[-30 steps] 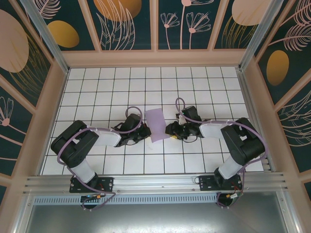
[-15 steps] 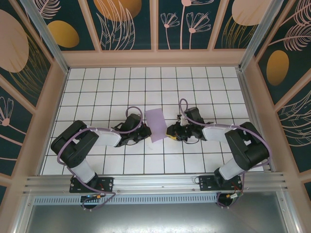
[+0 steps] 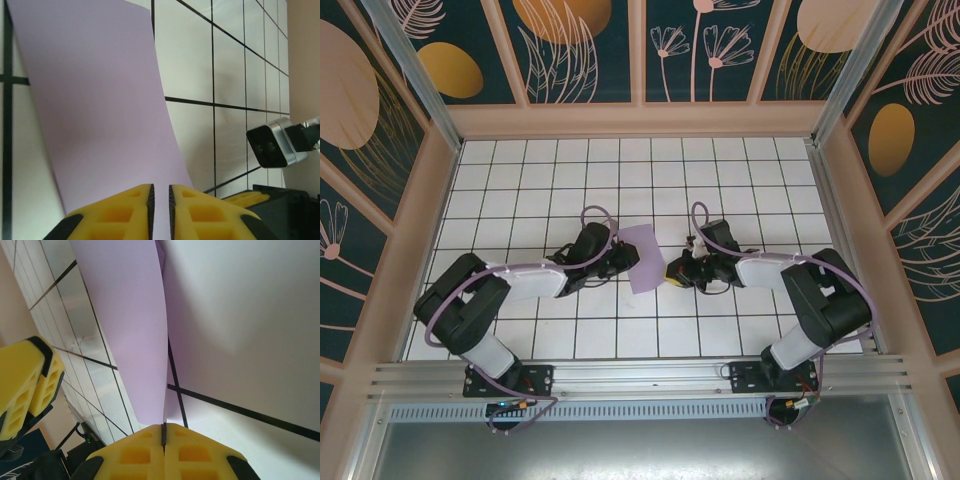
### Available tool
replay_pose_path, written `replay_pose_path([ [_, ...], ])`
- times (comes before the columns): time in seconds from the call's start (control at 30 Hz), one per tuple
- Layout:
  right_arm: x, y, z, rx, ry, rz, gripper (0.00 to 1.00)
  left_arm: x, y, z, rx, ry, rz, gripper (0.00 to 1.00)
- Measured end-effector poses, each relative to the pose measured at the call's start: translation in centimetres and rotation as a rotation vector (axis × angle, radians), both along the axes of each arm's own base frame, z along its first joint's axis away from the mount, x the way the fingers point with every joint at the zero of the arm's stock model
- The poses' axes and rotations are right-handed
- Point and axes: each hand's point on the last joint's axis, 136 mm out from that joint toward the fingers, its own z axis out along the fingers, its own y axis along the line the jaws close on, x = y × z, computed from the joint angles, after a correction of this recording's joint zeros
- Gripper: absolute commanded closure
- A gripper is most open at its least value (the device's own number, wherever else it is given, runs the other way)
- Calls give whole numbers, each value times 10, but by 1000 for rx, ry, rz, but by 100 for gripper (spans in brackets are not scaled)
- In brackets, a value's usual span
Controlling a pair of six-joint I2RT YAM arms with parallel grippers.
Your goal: Fold a paper plane with a square sheet of paper (pick it up from the middle)
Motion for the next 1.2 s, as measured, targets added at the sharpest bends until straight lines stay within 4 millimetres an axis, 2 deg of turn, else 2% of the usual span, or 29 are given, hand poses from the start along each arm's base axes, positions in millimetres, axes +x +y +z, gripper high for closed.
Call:
replay_pose_path([
  [0.1,2,1,-1,-4,6,-4,100,0,0,-17,19,26,0,87],
  [0.23,6,3,-3,-7,19,-9,100,-10,4,-42,41,81,-9,89],
  [0.3,9,6,-2,-5,22,-10,100,-12,5,-47,40,88,-8,89],
  [0.57,16,27,11,24,-8,28,100,-12,6,-47,35,80,-6,90],
  [0.77,21,44,16,51,-18,50,100,-11,7,-38,51,62,-12,79],
  [0.93,27,50,18,64,-31,49,100,15,3,6,50,-47,29,90],
  [1.0,29,52,18,68,-30,47,100,25,3,16,46,-77,52,94],
  [1.07,29,54,18,71,-29,44,100,30,7,16,59,-81,77,96],
  [1.2,30,57,21,85,-45,47,100,35,20,-3,112,-50,116,99],
])
